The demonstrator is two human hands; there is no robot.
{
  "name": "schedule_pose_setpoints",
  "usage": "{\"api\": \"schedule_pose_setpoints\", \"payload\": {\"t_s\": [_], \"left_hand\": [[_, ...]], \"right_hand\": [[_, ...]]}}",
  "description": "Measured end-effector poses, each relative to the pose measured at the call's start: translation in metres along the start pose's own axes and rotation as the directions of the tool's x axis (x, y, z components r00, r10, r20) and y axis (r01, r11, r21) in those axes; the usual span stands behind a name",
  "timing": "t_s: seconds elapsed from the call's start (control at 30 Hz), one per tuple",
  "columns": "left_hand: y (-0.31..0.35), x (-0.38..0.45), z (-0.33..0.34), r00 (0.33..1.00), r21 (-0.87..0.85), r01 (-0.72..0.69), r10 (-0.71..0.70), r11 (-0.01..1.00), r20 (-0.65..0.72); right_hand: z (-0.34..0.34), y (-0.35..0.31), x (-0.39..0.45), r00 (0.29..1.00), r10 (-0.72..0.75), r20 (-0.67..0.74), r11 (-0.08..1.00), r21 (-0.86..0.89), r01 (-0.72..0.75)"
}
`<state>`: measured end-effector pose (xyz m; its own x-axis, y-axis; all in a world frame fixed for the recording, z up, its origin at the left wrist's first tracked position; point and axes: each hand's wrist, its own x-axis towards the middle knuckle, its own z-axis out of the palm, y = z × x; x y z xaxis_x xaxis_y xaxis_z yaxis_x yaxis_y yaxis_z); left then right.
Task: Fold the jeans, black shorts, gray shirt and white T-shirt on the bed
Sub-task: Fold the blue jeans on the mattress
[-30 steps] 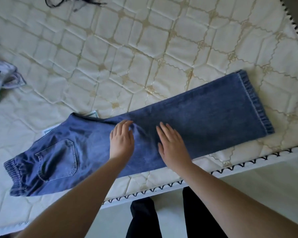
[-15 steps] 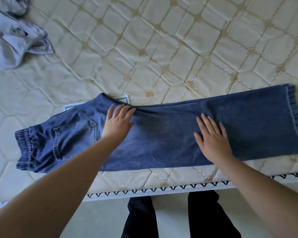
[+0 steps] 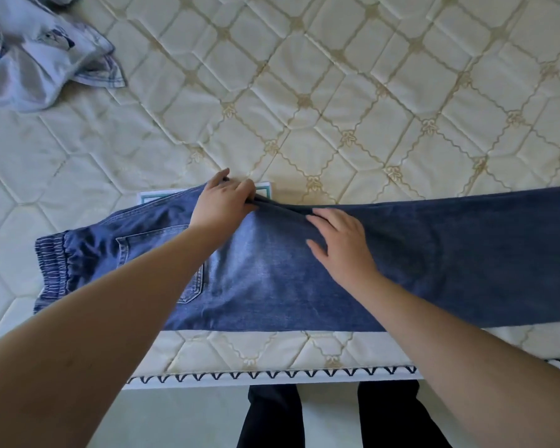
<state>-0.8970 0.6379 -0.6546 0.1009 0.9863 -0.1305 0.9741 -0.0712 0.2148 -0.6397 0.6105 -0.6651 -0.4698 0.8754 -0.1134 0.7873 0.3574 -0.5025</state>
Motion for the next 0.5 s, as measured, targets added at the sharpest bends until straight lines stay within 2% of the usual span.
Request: {"api": "schedule_pose_setpoints", "payload": {"t_s": [0.07,0.13,0.2,0.3,0.4,0.5], "left_hand": [[-0.005,-0.003,0.000,1.000,-0.015,0.018,-0.018,1.000,-0.019],[-0.011,-0.004,-0.001,0.998,0.022,0.063,-0.063,0.998,0.007],[-0.021,-0.004,-0.002,0.993,0.097,0.101,-0.107,0.990,0.059],[-0.032,-0.003,-0.002,0.990,0.143,0.125,-0.133,0.982,0.052],[-0.031,0.006,-0.003,0.978,0.020,0.209,-0.209,0.978,0.003],[-0.034,0.018,-0.007,0.889,-0.161,0.455,-0.438,0.876,0.133]], "right_hand": [[0.005,-0.013,0.017,0.998,-0.022,0.064,0.999,-0.026,0.024],[0.007,-0.018,0.032,0.995,0.019,0.101,0.994,-0.109,-0.008],[0.007,-0.016,0.046,0.990,0.095,0.105,0.983,-0.167,-0.077],[0.004,-0.010,0.062,0.960,0.250,0.123,0.967,-0.080,-0.242],[0.004,-0.007,0.067,0.915,0.387,0.110,0.916,0.061,-0.395],[0.009,-0.008,0.071,0.900,0.427,0.082,0.903,0.015,-0.430]]}}
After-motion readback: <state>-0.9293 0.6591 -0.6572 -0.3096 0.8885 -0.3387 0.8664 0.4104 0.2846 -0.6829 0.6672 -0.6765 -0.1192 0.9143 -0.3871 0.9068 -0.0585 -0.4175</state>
